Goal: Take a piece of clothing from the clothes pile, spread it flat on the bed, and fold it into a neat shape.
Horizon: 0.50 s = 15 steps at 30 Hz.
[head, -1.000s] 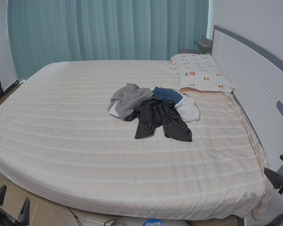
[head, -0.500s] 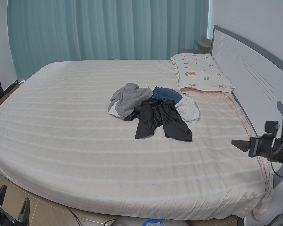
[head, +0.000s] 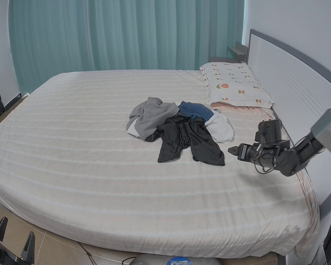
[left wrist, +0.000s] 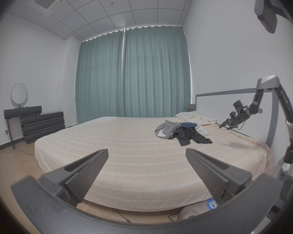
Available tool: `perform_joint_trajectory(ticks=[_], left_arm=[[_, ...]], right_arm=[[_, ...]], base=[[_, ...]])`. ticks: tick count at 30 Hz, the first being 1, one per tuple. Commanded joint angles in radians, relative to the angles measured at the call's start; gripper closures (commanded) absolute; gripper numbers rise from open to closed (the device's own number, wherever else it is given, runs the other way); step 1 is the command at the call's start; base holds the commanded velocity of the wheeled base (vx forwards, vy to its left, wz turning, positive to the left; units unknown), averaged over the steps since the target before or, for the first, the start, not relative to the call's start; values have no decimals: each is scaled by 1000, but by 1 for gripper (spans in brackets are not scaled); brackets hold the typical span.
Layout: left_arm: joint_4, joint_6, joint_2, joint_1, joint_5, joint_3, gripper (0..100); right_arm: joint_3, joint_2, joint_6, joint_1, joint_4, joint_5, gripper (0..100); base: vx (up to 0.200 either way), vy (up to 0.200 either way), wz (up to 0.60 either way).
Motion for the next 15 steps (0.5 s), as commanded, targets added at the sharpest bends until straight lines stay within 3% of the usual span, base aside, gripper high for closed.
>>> perform_joint_trajectory(ticks=[1, 15], left_arm=[[-1, 0, -15, 0, 0, 15, 0], [0, 0, -15, 0, 0, 15, 0]], right_arm=[[-280, 371, 98, 30, -2, -50, 0], [-528, 479, 106, 19, 101, -50, 0]], base=[[0, 0, 0], [0, 0, 0]])
